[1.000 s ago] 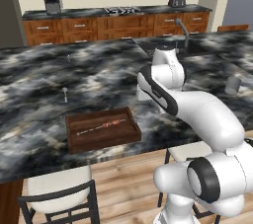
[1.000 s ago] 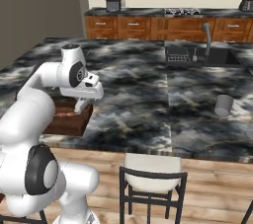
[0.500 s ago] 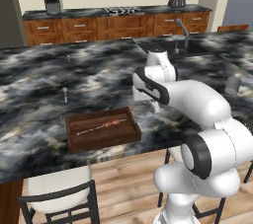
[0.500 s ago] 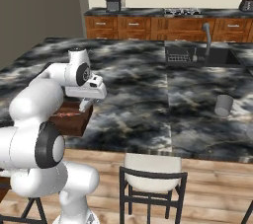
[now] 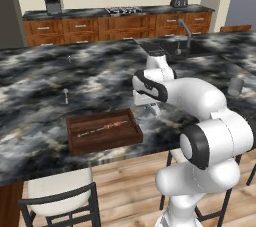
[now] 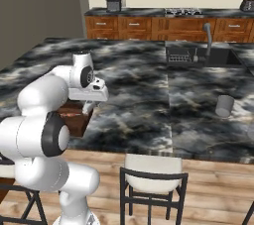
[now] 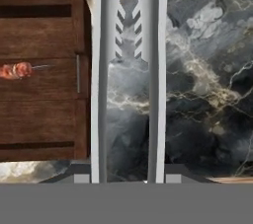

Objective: Take the tongs from the drawer on the right and place them on the dining counter next to the tray containing the kebab skewer.

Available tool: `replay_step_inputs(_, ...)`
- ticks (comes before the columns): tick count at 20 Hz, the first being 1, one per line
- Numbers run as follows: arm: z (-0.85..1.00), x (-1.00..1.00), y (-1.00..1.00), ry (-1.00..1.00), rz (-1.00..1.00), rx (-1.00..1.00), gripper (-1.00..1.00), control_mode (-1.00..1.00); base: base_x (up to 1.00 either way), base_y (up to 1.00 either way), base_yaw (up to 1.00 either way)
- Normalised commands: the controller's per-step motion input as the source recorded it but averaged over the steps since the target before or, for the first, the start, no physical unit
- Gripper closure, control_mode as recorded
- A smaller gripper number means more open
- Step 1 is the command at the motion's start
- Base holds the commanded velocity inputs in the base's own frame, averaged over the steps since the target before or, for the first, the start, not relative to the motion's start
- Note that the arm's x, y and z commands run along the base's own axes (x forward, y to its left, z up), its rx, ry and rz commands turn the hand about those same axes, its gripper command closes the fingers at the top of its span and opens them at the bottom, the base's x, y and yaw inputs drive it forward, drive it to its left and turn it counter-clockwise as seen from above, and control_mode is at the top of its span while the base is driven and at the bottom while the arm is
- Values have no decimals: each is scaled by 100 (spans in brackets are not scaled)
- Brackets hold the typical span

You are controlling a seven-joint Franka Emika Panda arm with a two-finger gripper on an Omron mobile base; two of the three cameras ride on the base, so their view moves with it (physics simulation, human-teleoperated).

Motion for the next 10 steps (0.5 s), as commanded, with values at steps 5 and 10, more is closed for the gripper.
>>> replay_step_inputs(5,-30,0,0,0,0,0,100,-100,0,0,0)
replay_step_inputs(10,-30,0,0,0,0,0,100,-100,0,0,0)
